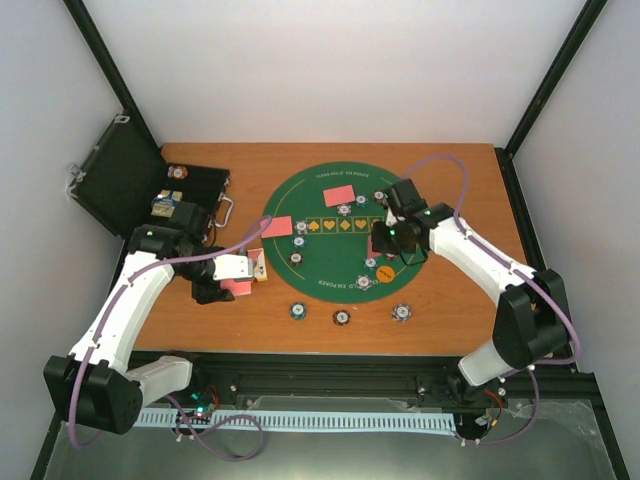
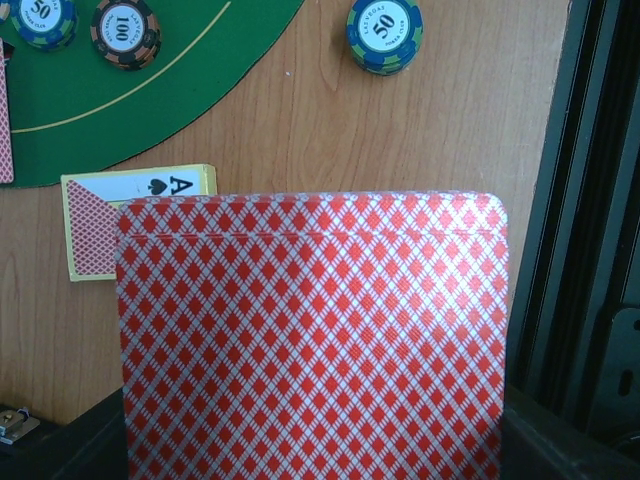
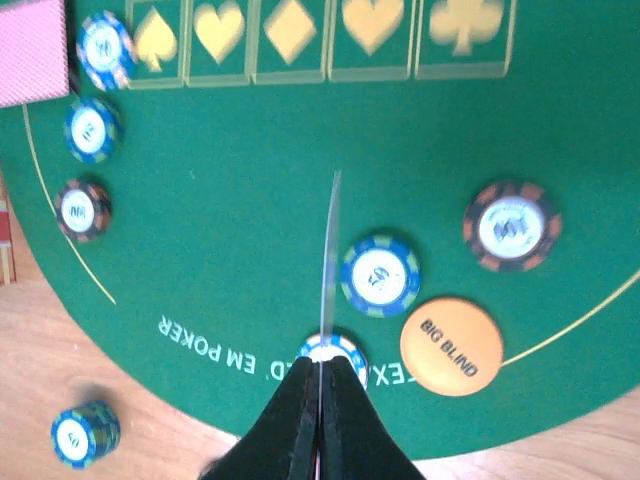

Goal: Distribute texas hold em gaming equipment

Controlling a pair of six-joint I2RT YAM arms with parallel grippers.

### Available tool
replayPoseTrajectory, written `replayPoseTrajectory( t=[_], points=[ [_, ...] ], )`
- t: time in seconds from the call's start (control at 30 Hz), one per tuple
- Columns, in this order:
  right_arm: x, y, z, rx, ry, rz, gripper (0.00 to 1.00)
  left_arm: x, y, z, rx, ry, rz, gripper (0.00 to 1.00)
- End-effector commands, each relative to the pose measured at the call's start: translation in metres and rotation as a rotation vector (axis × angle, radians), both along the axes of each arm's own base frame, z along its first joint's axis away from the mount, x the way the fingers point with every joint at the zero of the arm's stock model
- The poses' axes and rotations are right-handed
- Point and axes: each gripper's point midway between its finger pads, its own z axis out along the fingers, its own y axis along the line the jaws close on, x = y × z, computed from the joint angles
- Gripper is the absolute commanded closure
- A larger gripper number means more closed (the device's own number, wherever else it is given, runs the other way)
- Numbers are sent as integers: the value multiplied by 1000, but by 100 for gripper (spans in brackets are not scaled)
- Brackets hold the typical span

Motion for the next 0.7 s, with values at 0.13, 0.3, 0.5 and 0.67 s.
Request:
replayPoseTrajectory(
  t=[0.13, 0.3, 0.5, 0.67],
  points=[
    [-22, 36, -47, 469, 239, 97, 97, -1, -3, 10, -20, -30, -16, 99],
    [-23, 37, -59, 470, 272, 97, 97, -1, -2, 9, -14, -36, -14, 99],
    [-22, 18, -75, 350, 290, 54, 96, 1, -3, 10, -19, -35, -16, 99],
    [-25, 6, -82, 284, 301, 42, 71, 1, -3, 9, -16, -34, -17, 99]
  ],
)
